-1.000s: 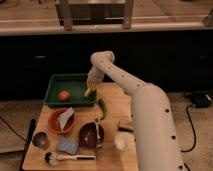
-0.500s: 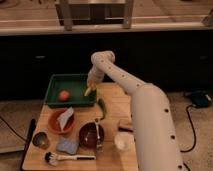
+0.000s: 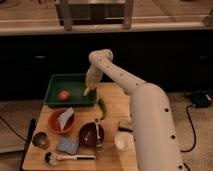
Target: Place banana in tray
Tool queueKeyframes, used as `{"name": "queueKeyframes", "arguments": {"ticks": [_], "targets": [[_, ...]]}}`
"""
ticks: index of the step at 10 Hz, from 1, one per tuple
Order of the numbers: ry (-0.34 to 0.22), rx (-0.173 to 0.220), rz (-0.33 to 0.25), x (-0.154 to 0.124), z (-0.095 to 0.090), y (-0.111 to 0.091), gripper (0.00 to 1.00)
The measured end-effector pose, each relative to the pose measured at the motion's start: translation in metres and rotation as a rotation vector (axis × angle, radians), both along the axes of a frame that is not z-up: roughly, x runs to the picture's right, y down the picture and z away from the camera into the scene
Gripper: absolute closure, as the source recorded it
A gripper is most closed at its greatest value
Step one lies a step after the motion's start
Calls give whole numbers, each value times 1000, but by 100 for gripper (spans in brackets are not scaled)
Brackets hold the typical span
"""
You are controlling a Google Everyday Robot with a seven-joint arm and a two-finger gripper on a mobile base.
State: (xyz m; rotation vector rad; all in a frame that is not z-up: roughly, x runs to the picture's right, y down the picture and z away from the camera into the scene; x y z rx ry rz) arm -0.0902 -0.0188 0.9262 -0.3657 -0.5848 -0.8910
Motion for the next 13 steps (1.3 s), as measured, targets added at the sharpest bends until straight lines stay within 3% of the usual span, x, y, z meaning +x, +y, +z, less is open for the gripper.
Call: {"name": "queueKeyframes", "arguments": {"ticks": [1, 2, 7, 13], "targets": [[-7, 5, -15, -4, -4, 0, 22], [-12, 8, -23, -6, -6, -1, 20], [-31, 20, -57, -16, -16, 0, 20], [-50, 28, -58, -18, -21, 1, 20]]}}
